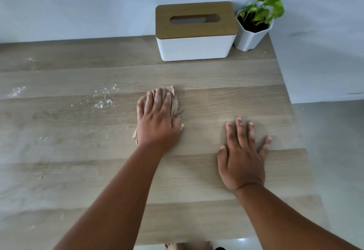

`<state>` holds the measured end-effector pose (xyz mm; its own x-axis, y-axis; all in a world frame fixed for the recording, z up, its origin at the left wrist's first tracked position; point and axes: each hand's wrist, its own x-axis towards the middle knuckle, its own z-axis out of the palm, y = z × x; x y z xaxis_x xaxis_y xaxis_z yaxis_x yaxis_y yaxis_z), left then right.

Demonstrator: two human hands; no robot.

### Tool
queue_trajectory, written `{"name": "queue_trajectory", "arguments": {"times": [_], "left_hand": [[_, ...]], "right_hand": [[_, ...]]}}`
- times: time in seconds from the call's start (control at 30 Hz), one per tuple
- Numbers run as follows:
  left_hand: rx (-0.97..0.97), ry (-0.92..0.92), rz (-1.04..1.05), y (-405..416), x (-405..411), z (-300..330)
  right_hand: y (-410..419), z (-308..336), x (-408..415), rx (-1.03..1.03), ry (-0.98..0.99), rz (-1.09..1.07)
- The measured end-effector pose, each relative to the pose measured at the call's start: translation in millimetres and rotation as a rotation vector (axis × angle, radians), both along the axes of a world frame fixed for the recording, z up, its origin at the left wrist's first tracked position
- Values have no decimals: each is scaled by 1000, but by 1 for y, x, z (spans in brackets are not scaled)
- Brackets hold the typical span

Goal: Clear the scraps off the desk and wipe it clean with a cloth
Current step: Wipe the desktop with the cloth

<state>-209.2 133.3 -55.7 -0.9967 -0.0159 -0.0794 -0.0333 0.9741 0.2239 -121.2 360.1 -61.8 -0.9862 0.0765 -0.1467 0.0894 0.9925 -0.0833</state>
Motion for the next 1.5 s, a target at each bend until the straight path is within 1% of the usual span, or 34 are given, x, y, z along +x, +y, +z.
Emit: {"name": "queue_trajectory", "arguments": {"times": [0.1, 0.17, 0.47, 0.63, 0.77, 0.87, 1.0, 1.17, 1.27, 1.33, 1.5], "left_hand": [[13, 13, 47, 1, -47, -2], [22, 18, 57, 3, -61, -3], [77, -9, 9, 3, -47, 5], [68, 20, -17, 6, -1, 6], [76, -13, -12, 10, 45, 4], [45, -33, -40, 10, 84, 7], [26, -46, -61, 4, 129, 12], [17, -51, -49, -5, 170, 19], [27, -7, -68, -13, 193, 20], [34, 40, -89, -24, 207, 19], [74, 135, -75, -62, 240, 11]], "right_hand": [[1, -3, 0, -7, 1, -7], [2, -4, 0, -4, 0, 0], [1, -6, -1, -8, 6, 3], [2, -3, 0, -28, 3, 4], [4, 0, 0, -66, -2, 14], [6, 6, 5, -116, 35, 26], [0, 10, 10, -165, 158, 208], [-27, 12, 23, -170, 209, 226], [-59, 11, 37, -214, 215, 260], [-80, 10, 42, -216, 191, 254], [-116, 12, 38, -177, 76, 94]]}}
